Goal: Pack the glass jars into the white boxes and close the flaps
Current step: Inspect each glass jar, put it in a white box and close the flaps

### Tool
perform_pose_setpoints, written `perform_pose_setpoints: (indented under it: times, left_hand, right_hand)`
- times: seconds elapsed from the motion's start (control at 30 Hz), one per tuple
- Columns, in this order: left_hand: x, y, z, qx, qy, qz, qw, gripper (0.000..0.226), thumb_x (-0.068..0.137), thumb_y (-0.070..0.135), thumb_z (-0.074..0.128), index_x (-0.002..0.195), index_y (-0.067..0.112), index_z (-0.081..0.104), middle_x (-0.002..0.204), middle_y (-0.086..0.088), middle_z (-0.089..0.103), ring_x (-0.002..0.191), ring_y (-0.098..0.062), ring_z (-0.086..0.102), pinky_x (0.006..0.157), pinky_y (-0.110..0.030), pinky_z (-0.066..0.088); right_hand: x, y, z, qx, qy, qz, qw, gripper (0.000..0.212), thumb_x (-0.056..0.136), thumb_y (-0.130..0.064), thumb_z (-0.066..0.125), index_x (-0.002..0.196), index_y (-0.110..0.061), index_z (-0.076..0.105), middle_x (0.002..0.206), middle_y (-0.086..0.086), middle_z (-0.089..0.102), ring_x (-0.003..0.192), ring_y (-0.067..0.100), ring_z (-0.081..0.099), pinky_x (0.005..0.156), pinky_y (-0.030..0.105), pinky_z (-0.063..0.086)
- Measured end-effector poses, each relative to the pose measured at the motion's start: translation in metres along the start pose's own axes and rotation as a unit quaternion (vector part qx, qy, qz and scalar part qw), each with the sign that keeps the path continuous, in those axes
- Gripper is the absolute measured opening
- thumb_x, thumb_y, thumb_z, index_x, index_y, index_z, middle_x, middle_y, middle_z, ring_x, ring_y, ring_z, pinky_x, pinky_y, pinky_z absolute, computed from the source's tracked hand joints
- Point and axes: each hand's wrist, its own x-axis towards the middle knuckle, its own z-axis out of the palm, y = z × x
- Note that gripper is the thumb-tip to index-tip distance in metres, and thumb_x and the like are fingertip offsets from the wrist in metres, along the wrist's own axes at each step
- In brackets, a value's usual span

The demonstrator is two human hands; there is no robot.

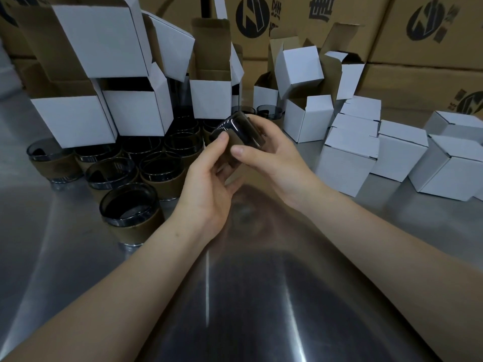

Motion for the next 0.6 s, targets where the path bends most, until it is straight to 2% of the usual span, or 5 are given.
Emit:
perform_pose_setpoints:
  times: [0.2, 0.33, 0.43, 0.53, 0.6]
  left_hand:
    - [-0.001, 0.0, 0.007, -0.001, 0.047, 0.001, 0.999, 0.045, 0.09, 0.026, 0.062, 0.132, 0.011, 0.055, 0.123, -0.008, 0.068, 0.112, -0.019, 0.066, 0.096, -0.039, 0.054]
    - [-0.001, -0.001, 0.008, -0.022, 0.068, 0.002, 0.997, 0.056, 0.085, 0.021, 0.067, 0.136, 0.007, 0.049, 0.125, -0.011, 0.066, 0.111, -0.023, 0.067, 0.096, -0.043, 0.053]
    - [-0.002, 0.0, 0.007, -0.005, 0.052, 0.005, 0.999, 0.054, 0.082, 0.025, 0.066, 0.132, 0.008, 0.055, 0.126, -0.011, 0.066, 0.116, -0.022, 0.064, 0.104, -0.044, 0.048]
    - [-0.002, 0.0, 0.005, -0.004, 0.039, -0.003, 0.999, 0.051, 0.082, 0.027, 0.065, 0.129, 0.01, 0.059, 0.125, -0.011, 0.066, 0.118, -0.021, 0.063, 0.105, -0.041, 0.047]
    - [-0.002, 0.001, 0.005, -0.026, 0.03, -0.006, 0.999, 0.043, 0.085, 0.026, 0.063, 0.124, 0.01, 0.062, 0.122, -0.011, 0.068, 0.116, -0.021, 0.064, 0.104, -0.039, 0.048]
  right_hand:
    - [-0.005, 0.002, 0.012, -0.102, 0.04, -0.09, 0.99, 0.076, 0.075, -0.012, 0.082, 0.14, -0.021, 0.045, 0.128, -0.011, 0.056, 0.122, 0.003, 0.054, 0.104, 0.028, 0.047]
    - [-0.01, 0.004, 0.02, -0.21, 0.054, -0.135, 0.967, 0.081, 0.073, -0.015, 0.082, 0.142, -0.02, 0.04, 0.135, -0.012, 0.052, 0.125, -0.003, 0.047, 0.104, 0.014, 0.04]
    - [-0.011, 0.004, 0.024, -0.257, 0.074, -0.165, 0.949, 0.076, 0.074, -0.011, 0.08, 0.14, -0.017, 0.043, 0.139, -0.006, 0.049, 0.127, 0.003, 0.046, 0.107, 0.025, 0.041]
    - [-0.01, 0.004, 0.023, -0.284, 0.083, -0.195, 0.935, 0.072, 0.076, -0.008, 0.078, 0.138, -0.014, 0.043, 0.138, -0.001, 0.048, 0.127, 0.013, 0.046, 0.108, 0.036, 0.042]
    - [-0.008, 0.006, 0.021, -0.303, 0.097, -0.236, 0.918, 0.067, 0.077, -0.006, 0.076, 0.136, -0.008, 0.044, 0.138, 0.006, 0.047, 0.128, 0.014, 0.043, 0.111, 0.032, 0.037]
